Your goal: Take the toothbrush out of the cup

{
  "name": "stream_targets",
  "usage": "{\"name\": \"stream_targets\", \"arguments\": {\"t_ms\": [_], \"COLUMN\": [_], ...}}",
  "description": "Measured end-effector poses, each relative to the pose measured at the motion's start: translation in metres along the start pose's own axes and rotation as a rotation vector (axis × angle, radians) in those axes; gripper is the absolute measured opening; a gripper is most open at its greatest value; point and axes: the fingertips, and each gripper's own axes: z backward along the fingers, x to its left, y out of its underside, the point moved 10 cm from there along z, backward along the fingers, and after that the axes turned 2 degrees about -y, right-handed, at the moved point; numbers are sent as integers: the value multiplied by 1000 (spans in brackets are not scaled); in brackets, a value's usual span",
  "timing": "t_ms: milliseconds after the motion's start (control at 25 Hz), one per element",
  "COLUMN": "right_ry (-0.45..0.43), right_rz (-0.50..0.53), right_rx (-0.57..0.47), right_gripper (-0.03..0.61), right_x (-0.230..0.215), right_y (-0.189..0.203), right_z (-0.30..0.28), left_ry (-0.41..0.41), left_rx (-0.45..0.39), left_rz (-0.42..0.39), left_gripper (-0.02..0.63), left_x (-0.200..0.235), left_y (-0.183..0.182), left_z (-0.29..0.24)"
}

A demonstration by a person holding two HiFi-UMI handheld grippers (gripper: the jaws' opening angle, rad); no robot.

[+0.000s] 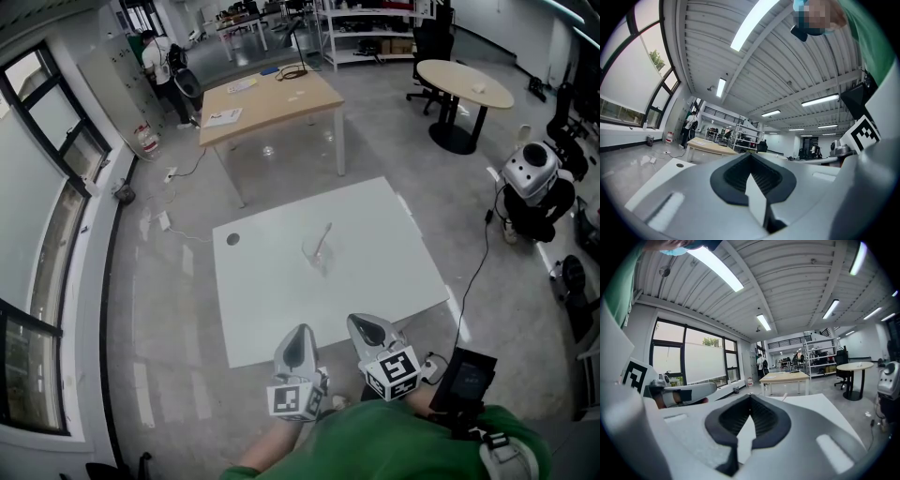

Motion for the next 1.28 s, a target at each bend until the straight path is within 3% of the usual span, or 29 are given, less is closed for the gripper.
{"name": "stream_targets", "arguments": {"t_ms": [680, 1040, 1280], "right_ry": [-48, -131, -131], "right_rz": [-54, -105, -119], "right_rx": [3, 44, 70], "right_gripper": [0, 0, 0], "right_x": [-119, -166, -184], "right_y": [-16, -14, -8], "right_z": [-67, -112, -135], "left_ry": [-31, -116, -141], "left_rx": [57, 111, 131], "left_rz": [-59, -88, -75], "left_gripper": [5, 5, 5], "left_x": [-11, -8, 5], "left_y": [17, 15, 23], "left_z": [-127, -177, -201]}}
